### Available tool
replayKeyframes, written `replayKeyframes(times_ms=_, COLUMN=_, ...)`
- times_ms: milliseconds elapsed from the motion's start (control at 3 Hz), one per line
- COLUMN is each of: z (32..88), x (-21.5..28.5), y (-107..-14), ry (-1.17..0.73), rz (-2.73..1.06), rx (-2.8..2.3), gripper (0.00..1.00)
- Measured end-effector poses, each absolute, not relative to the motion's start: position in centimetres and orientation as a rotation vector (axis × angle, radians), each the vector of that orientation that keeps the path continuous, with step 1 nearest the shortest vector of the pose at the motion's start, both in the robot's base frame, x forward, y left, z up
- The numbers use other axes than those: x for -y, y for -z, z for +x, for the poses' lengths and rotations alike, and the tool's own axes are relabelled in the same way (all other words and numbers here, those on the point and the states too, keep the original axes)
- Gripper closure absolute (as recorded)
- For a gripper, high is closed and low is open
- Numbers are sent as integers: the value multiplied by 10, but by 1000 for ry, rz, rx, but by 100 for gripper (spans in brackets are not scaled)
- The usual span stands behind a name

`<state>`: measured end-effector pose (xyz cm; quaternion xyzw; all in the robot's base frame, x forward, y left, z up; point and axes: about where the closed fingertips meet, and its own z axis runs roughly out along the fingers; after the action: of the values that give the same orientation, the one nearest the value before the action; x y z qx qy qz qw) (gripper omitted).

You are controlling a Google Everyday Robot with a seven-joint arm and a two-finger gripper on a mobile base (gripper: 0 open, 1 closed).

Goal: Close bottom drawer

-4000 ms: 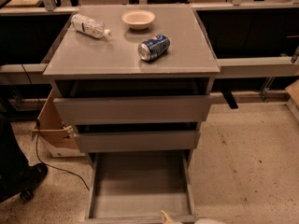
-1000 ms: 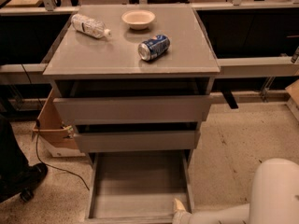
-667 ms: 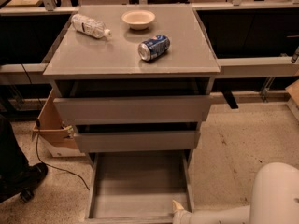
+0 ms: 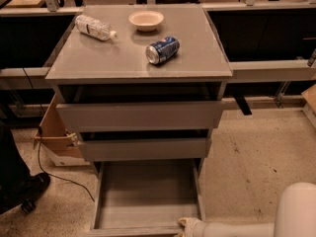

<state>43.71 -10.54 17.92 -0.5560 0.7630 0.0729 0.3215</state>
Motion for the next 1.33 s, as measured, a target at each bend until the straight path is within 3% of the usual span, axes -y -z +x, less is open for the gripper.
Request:
replayKeyframes(times_ms=333, z=449, x=104, y=-192, ry=-164, rz=-1454, rx=-1949, gripper=94)
replayKeyframes(times_ms=667, z=463, x=99, y=-203, ry=-140, rz=-1454, rx=-1885, gripper=100)
replayKeyframes(times_ms=1333, z=474, x=94, y=-212, ry=-126, rz=-1458, rx=-1842, gripper=100)
